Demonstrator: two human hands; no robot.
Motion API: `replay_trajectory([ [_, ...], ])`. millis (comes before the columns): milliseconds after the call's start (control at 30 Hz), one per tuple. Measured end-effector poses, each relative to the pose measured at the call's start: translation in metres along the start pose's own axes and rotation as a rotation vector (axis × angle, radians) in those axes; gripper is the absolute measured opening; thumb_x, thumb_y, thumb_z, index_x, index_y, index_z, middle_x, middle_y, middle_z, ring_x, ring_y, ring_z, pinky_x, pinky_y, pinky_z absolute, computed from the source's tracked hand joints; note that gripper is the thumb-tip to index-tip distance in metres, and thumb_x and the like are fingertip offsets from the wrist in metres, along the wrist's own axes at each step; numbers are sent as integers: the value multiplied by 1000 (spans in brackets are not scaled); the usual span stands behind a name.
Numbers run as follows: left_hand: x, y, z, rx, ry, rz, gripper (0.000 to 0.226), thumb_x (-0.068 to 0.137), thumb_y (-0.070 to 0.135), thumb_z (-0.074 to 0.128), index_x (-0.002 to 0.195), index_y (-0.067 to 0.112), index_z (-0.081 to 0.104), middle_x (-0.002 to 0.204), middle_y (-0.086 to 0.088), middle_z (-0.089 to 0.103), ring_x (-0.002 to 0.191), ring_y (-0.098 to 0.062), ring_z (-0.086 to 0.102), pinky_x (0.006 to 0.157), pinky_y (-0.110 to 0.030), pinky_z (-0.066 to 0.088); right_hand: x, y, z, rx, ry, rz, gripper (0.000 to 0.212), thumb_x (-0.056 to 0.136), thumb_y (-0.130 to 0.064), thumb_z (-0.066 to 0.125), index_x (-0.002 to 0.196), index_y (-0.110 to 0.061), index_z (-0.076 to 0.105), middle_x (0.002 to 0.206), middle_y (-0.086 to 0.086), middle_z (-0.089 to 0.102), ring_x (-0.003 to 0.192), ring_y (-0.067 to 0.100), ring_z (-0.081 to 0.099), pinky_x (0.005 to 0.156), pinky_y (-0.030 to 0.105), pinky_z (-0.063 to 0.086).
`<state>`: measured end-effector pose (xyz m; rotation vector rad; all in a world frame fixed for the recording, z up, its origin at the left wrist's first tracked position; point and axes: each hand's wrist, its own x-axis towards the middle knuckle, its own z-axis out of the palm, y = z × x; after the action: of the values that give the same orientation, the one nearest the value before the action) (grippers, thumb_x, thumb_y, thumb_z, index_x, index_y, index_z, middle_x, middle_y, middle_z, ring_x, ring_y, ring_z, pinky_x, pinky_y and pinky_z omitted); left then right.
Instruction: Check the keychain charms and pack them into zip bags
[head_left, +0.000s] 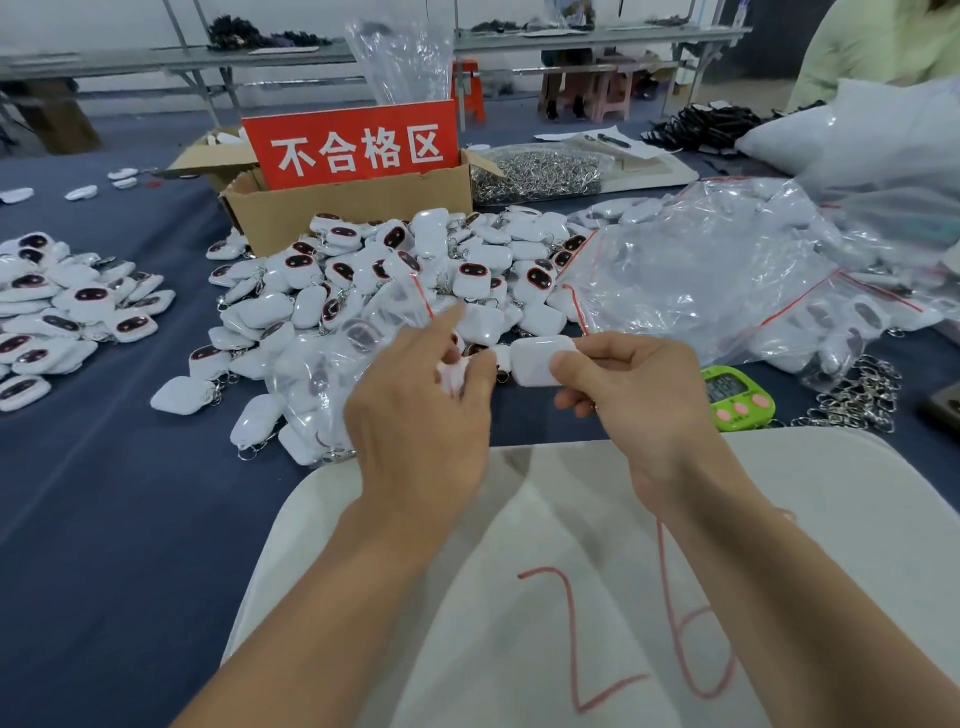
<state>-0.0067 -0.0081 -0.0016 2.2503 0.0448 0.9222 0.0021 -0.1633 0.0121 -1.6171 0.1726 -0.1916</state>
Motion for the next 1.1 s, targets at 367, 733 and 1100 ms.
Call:
replay_trajectory([
  [367, 13, -4, -5, 148, -52, -25, 62, 92, 22, 56, 153, 26, 43, 97, 0, 67, 92, -26, 57, 90, -41, 43, 0, 1, -1, -21, 55, -10, 9, 74, -27, 87, 71, -25, 78, 55, -2, 67, 46, 7, 55, 56, 25, 44],
  [733, 13, -1, -7, -588, -72, -31, 38, 105, 23, 48, 138, 32, 64, 66, 18, 57, 66, 0, 52, 69, -10, 44, -6, -12, -5, 329, -110, -102, 15, 91, -16, 73, 76, -13, 71, 67, 3, 63, 57, 14, 48, 57, 22, 40],
  [1100, 10, 11, -15, -458, -111, 12, 39, 92, 19, 49, 115, 32, 78, 91, 12, 71, 90, -4, 64, 77, -12, 43, -14, -8, 12, 24, -49, -281, 13, 69, -37, 80, 77, -29, 72, 58, 10, 63, 49, 11, 45, 51, 26, 39],
])
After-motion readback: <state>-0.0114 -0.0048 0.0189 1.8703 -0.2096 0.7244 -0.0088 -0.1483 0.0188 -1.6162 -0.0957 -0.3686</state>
